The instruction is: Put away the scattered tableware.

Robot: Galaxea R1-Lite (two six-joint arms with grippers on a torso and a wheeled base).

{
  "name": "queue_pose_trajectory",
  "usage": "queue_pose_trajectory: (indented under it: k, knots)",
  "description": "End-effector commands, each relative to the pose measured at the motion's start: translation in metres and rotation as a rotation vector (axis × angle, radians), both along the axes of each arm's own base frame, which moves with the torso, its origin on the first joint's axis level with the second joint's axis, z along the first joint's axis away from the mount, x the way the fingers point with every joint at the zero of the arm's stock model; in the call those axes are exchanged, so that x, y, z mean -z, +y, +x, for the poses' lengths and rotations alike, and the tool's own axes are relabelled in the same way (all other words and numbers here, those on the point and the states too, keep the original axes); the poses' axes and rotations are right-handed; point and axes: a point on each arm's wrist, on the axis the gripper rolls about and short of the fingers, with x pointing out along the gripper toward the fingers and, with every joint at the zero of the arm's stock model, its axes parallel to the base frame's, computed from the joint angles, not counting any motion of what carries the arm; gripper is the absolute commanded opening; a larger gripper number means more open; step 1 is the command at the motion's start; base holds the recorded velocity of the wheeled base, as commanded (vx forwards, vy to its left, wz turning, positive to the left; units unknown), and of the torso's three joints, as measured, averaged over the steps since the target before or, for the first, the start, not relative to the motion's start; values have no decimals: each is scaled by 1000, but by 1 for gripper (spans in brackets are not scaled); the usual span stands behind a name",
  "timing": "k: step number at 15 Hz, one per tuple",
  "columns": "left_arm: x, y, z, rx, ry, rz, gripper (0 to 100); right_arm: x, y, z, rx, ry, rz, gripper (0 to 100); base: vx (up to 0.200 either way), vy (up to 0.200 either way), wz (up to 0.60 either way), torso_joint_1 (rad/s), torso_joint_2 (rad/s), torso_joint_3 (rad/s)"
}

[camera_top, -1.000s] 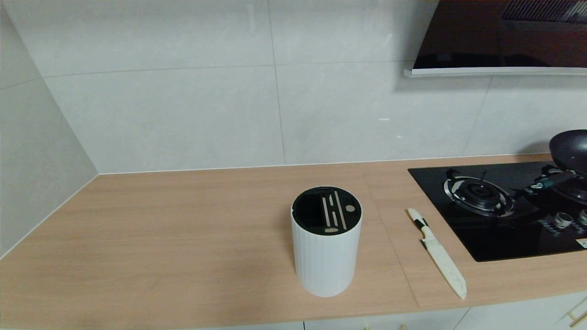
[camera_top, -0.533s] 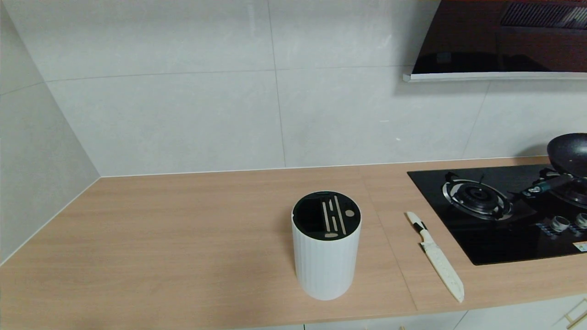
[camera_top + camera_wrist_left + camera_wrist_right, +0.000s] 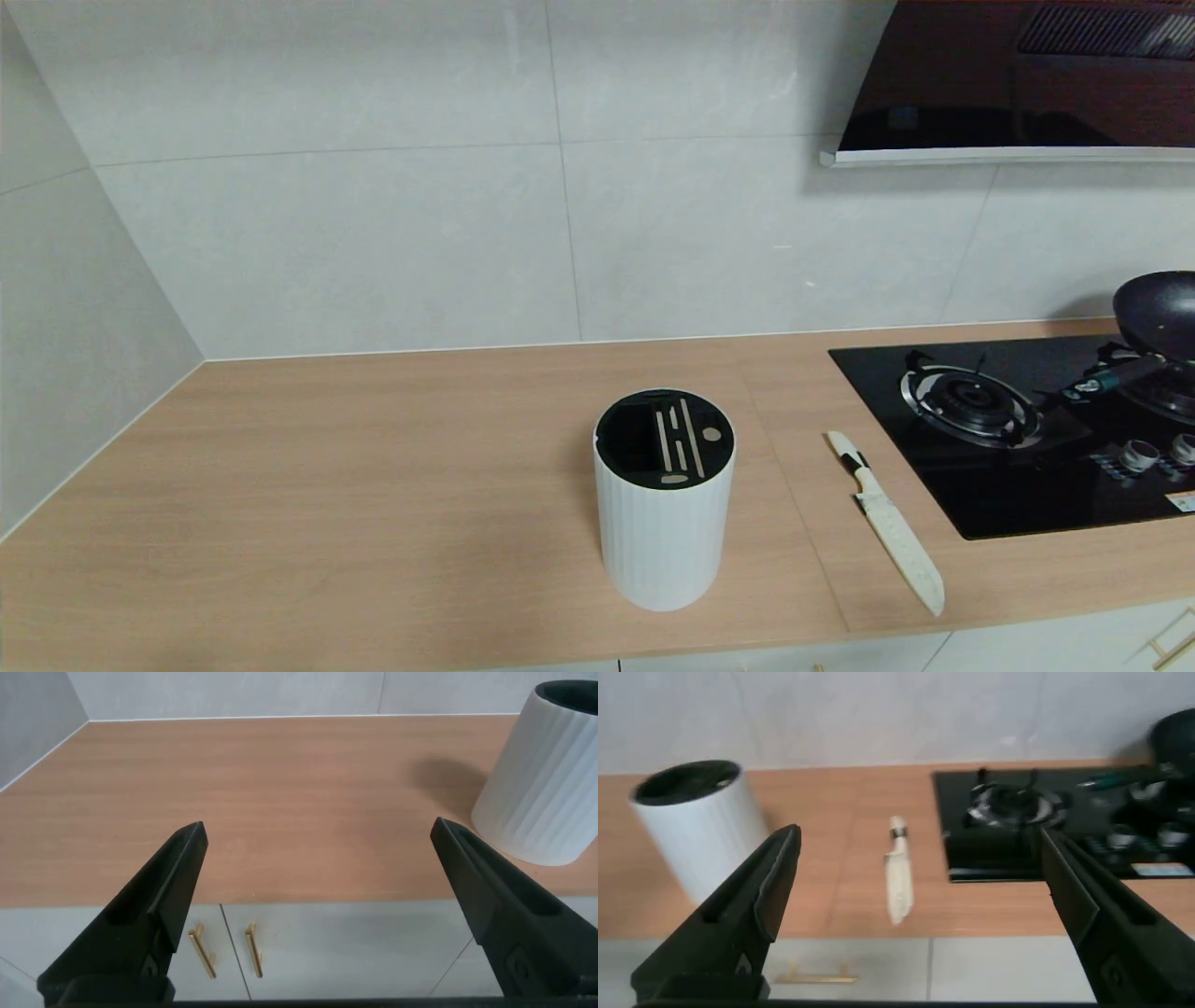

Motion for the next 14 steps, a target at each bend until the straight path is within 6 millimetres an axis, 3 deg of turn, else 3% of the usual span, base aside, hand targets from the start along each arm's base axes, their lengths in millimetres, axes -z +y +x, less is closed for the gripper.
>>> queue_pose_trajectory:
  k: [1, 3, 4, 5, 8, 11, 14]
  knots:
    - [0, 0, 0, -1, 0, -1, 100, -46, 5, 71, -129, 233, 53, 100, 0, 0, 0, 0, 0, 0]
    - [0, 0, 0, -1, 0, -1, 100, -53, 7, 102, -163, 296, 55, 100, 0, 0, 0, 0, 0, 0]
    - [0, 0, 0, -1, 0, -1, 100, -51, 9, 145, -144, 406, 55, 100, 0, 0, 0, 0, 0, 0]
    - [0, 0, 0, -1, 0, -1, 100, -47, 8, 175, -124, 467, 58, 100, 0, 0, 0, 0, 0, 0]
    - [0, 0, 0, -1, 0, -1, 100, -15, 9, 248, -77, 566, -7, 100, 0, 0, 0, 0, 0, 0]
    - [0, 0, 0, -1, 0, -1, 100, 15, 15, 288, -46, 613, -28, 100, 0, 0, 0, 0, 0, 0]
    - [0, 0, 0, -1, 0, -1, 100, 48, 20, 307, -53, 686, -37, 100, 0, 0, 0, 0, 0, 0]
